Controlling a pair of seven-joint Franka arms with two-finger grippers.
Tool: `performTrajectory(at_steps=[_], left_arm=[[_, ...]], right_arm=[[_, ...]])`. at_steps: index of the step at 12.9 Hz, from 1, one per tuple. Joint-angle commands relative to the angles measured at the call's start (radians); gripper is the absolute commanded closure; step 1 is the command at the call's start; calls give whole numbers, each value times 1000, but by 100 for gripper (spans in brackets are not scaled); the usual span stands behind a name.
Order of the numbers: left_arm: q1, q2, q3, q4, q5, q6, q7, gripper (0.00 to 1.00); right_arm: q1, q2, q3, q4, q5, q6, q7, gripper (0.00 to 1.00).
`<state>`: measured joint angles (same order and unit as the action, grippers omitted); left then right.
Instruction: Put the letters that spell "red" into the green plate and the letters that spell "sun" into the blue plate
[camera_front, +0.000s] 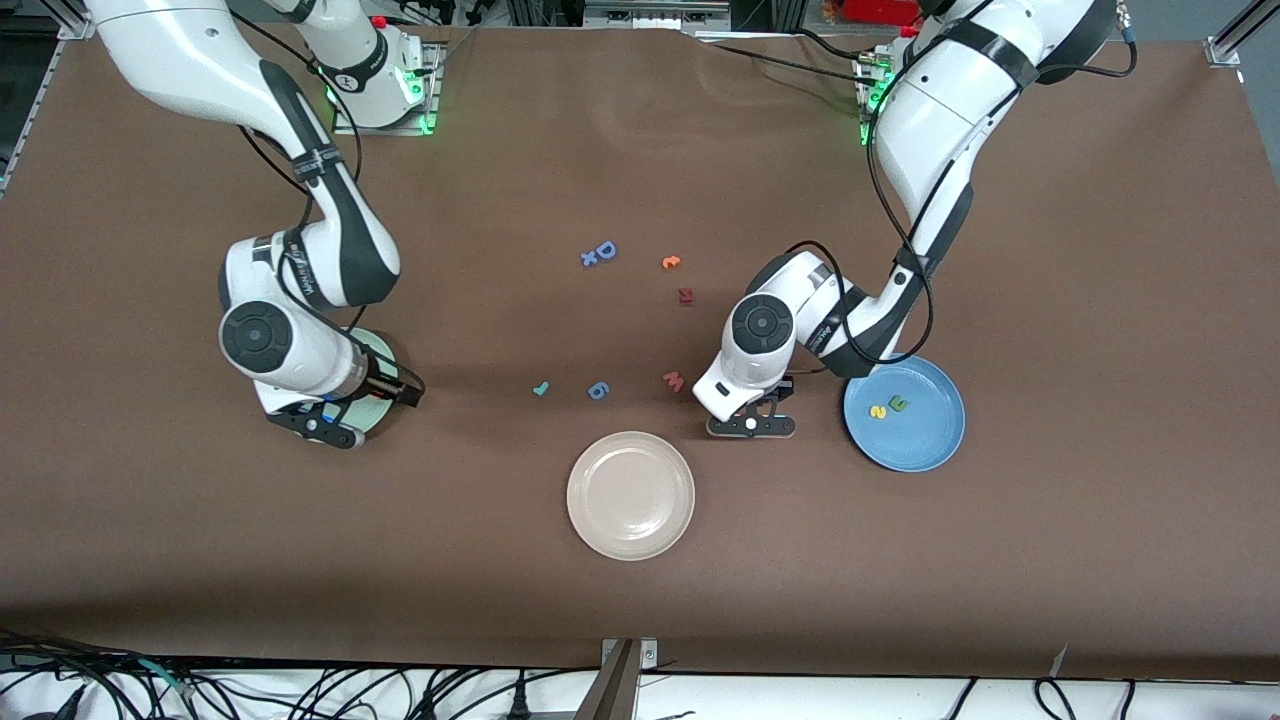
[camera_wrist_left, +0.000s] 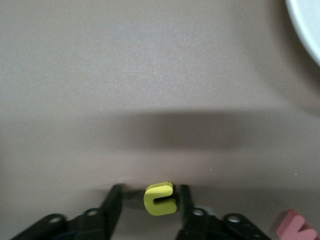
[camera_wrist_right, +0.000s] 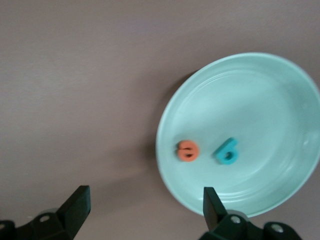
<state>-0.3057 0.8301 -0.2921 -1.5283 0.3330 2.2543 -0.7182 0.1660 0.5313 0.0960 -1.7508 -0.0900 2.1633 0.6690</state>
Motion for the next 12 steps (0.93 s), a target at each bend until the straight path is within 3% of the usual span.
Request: performTrajectory(at_steps=[1, 2, 3, 7, 12], left_arm=[[-6, 11, 7, 25, -14, -9, 19, 82], [-4, 9, 7, 25, -14, -9, 19, 97], [-1, 6, 7, 25, -15, -10, 19, 100], [34, -51, 7, 27, -9, -28, 61, 100], [187, -132, -1, 28, -25, -137, 325, 100]], right_arm=[[91, 74, -2, 89, 12, 12, 151, 0], [113, 105, -1, 124, 12, 13, 197, 0], [130, 128, 1, 146, 12, 18, 228, 0], [187, 206, 2, 188, 12, 147, 362, 0], [236, 259, 22, 258, 12, 148, 455, 0]])
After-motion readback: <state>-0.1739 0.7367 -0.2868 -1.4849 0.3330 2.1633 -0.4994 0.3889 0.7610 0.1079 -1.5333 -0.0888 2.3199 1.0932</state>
